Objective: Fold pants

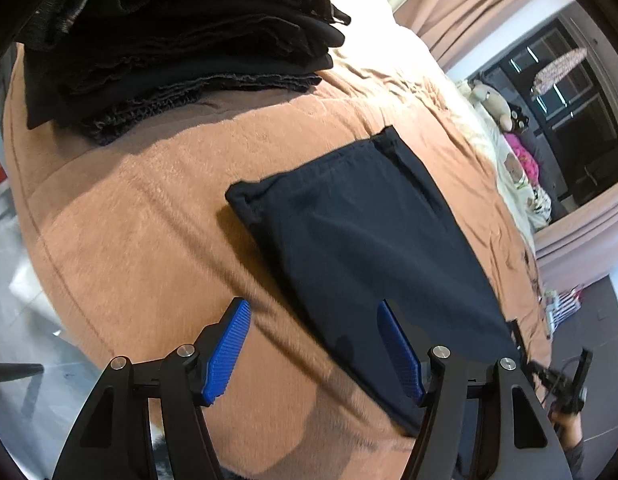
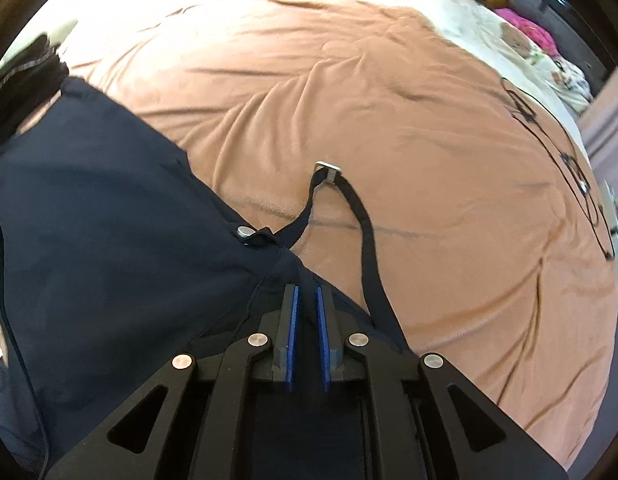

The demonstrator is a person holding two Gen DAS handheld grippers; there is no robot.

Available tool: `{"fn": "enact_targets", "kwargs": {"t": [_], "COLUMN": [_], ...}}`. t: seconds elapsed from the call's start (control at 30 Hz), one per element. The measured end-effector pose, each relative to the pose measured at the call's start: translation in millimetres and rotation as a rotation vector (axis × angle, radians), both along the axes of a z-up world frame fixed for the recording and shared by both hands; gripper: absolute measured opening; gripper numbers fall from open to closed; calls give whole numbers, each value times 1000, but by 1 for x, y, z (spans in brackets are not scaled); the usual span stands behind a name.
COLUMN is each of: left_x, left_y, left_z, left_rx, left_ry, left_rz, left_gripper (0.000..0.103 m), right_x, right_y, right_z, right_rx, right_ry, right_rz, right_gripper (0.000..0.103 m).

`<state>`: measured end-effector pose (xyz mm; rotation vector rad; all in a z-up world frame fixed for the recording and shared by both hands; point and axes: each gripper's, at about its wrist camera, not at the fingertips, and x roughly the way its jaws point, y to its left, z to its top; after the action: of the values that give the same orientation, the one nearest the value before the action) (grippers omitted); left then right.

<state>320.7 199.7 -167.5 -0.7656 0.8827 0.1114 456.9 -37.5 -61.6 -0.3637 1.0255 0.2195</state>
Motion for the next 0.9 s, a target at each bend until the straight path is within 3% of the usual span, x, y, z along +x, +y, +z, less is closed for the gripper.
{"fn": "enact_targets", "kwargs": {"t": [0.37, 0.4, 0.47, 0.5, 0.53, 0.67, 0.73, 0.83, 0.87, 0.9], "left_x": [20, 22, 26, 28, 28, 29, 30, 35, 36, 36], "left_y": [23, 24, 25, 24, 23, 14, 10, 6, 6, 7], "left_z": [-3, -4, -5, -5, -5, -4, -5, -7, -8, -7], "left_rx": [-31, -30, -26, -18, -8, 55, 79, 89, 85, 77], "left_ry": [-16, -15, -15, -16, -17, -21, -24, -26, -20, -27], "left_rz": [-17, -19, -27, -32, -37, -65, -81, -116, -119, -117], "left_gripper": [68, 68, 68, 68, 68, 67, 62, 26, 9, 4], "right_x": [-64, -71, -88, -94, -103, -126, -135, -150, -155, -159], "right_y": [-18, -20, -19, -17, -15, -8, -3, 6, 9, 11], "right_z": [35, 36, 42, 43, 46, 47, 46, 44, 42, 39], "right_rx": [204, 230, 257, 266, 277, 354, 369, 369, 372, 388], "right_ry": [-72, -77, -98, -112, -133, -137, -134, -129, -124, -114], "right_rz": [-135, -148, -167, -174, -182, -203, -209, -237, -248, -252], "right_gripper": [7, 11, 36, 61, 74, 74, 74, 74, 72, 63]}}
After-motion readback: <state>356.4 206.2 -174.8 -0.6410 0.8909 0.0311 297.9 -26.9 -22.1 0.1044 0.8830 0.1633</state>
